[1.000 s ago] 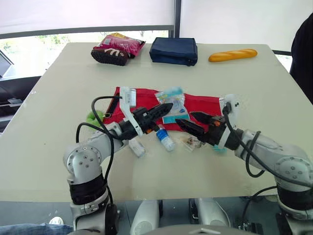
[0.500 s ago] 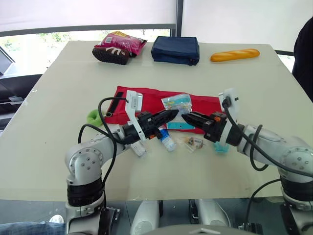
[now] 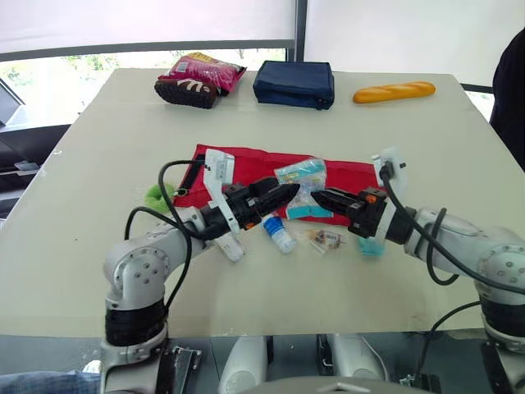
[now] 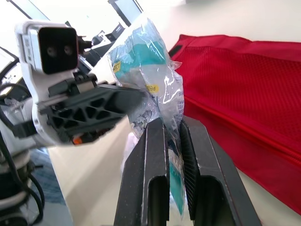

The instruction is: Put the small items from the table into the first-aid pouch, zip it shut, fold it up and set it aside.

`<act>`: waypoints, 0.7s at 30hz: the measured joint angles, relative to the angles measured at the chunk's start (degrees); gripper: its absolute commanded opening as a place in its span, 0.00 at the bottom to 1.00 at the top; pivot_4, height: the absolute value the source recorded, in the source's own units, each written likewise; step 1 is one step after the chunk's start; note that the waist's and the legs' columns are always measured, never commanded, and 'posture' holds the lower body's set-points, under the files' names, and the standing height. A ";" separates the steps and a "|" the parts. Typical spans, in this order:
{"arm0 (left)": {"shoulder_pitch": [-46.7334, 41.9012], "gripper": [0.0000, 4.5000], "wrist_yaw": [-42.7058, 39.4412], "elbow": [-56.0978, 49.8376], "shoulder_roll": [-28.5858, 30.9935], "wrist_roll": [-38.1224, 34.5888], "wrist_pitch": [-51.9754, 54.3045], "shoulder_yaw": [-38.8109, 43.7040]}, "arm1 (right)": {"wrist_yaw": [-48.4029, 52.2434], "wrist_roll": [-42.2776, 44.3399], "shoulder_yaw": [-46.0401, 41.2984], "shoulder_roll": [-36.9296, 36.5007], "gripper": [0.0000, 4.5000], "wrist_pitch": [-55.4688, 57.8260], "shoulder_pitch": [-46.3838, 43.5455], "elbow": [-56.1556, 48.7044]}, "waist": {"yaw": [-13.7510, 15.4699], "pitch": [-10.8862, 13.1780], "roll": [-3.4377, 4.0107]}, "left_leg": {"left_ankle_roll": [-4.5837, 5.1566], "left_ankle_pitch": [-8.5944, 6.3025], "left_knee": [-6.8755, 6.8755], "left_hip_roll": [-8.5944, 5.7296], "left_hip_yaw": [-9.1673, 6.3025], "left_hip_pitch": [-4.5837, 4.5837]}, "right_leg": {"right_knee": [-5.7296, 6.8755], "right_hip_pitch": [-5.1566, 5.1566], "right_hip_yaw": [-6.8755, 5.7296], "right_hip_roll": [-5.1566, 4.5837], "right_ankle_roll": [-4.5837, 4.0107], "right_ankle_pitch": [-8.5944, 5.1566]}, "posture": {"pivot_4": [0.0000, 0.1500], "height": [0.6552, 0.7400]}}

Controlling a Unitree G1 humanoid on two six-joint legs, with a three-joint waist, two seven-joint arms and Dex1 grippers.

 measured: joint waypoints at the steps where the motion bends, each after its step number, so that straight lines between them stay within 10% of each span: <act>1: 0.00 0.99 -1.26 0.45 1.53 1.32 -1.10 -0.05 | 0.38 -0.09 -0.24 -0.71 0.00 -0.01 0.57 0.22 | 0.01 0.01 0.01 | 0.00 0.00 0.00 0.00 0.01 0.00 | -0.01 0.00 0.00 0.00 0.00 0.00 | 1.00 1.00; 12: -3.67 0.99 -12.99 27.04 21.52 42.10 -35.04 -12.65 | 4.27 -2.84 -2.52 -4.48 0.00 -0.43 4.07 0.32 | 0.27 0.11 0.18 | 0.01 0.00 -0.08 0.03 0.00 -0.42 | -0.33 -0.29 0.01 -0.02 0.03 0.03 | 1.00 1.00; 21: -4.52 0.99 -15.81 33.76 24.01 52.06 -44.00 -14.00 | 3.88 -4.32 -2.52 -4.04 0.00 -1.34 5.77 -0.20 | 0.15 0.11 0.18 | 0.03 -0.01 -0.09 0.08 -0.02 -1.12 | -0.38 -0.90 -0.01 -0.18 0.10 0.09 | 1.00 1.00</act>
